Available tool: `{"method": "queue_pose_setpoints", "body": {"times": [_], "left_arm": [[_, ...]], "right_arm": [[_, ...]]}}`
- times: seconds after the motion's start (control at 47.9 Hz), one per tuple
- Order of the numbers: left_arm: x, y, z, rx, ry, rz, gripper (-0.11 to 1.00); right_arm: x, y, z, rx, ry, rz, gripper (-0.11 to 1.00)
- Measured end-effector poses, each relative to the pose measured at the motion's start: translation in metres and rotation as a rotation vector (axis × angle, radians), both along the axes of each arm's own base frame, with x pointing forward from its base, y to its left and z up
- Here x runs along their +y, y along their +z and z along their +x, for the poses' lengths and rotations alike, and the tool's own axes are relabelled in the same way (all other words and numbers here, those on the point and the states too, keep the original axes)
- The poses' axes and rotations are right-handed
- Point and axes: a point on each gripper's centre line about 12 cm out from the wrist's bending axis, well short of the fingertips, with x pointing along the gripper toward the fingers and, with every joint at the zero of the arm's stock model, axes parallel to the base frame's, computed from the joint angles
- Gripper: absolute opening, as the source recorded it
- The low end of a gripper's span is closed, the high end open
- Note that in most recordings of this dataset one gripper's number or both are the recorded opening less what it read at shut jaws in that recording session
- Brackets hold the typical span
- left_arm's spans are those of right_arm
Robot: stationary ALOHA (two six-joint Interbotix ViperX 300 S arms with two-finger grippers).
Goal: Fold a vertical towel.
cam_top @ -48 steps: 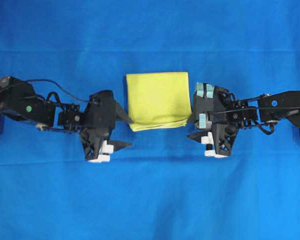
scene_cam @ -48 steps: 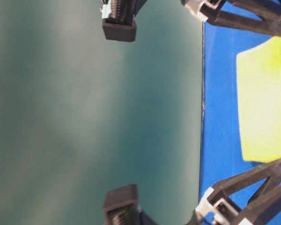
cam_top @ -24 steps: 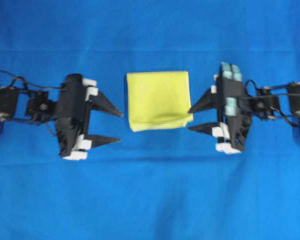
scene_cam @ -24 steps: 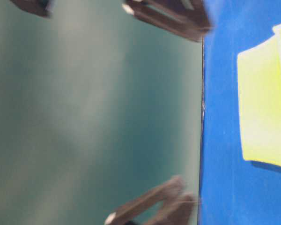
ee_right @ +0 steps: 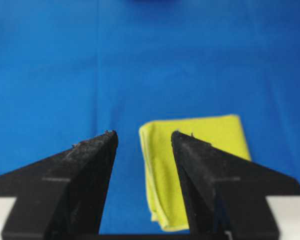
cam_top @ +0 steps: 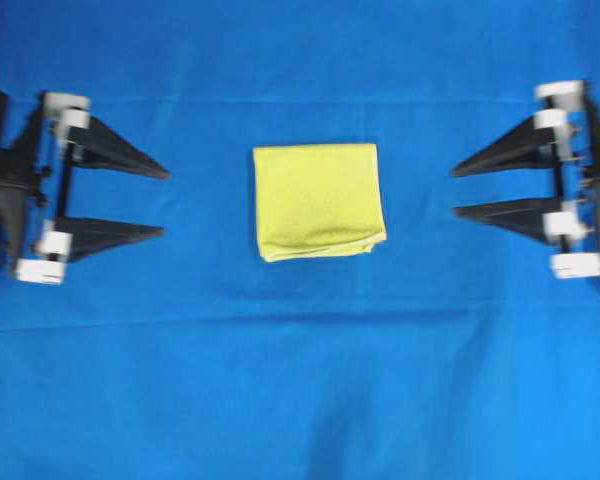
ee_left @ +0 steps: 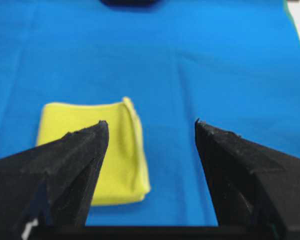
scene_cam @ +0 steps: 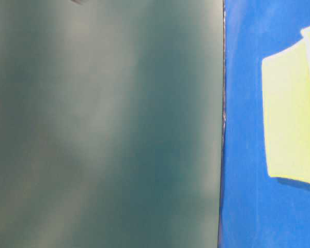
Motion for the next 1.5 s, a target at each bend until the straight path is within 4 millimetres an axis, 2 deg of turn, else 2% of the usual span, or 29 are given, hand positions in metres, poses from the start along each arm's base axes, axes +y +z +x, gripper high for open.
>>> {"method": "queue_pose_setpoints", "body": {"times": [0.104, 0.188, 0.334, 0.48, 0.626, 0.752, 0.814, 1.503], "left_arm": [[0.005, 0.006, -0.024, -0.018, 0.019, -0.001, 0.65], [0.006, 0.011, -0.042, -0.037, 0.026, -0.002, 0.65], [0.008, 0.001, -0.071, -0.038, 0.035, -0.005, 0.65], [0.009, -0.012, -0.095, -0.08, 0.047, -0.018, 0.65], [0.01, -0.032, -0.112, -0.103, 0.063, -0.043, 0.65], [0.011, -0.05, -0.119, -0.09, 0.077, -0.063, 0.65], [0.011, -0.053, -0.119, -0.086, 0.078, -0.065, 0.65], [0.011, -0.055, -0.12, -0.082, 0.08, -0.065, 0.65]], "right_arm": [[-0.002, 0.009, -0.019, -0.022, -0.007, -0.003, 0.53], [-0.003, 0.008, -0.033, -0.021, -0.015, -0.009, 0.53], [-0.006, 0.002, -0.058, -0.052, -0.028, -0.011, 0.53], [-0.012, -0.014, -0.079, -0.077, -0.066, -0.006, 0.53], [-0.02, -0.043, -0.092, -0.079, -0.132, 0.031, 0.53], [-0.025, -0.068, -0.095, -0.045, -0.178, 0.064, 0.53], [-0.027, -0.073, -0.095, -0.036, -0.192, 0.07, 0.53], [-0.027, -0.074, -0.094, -0.035, -0.192, 0.069, 0.53]]}}
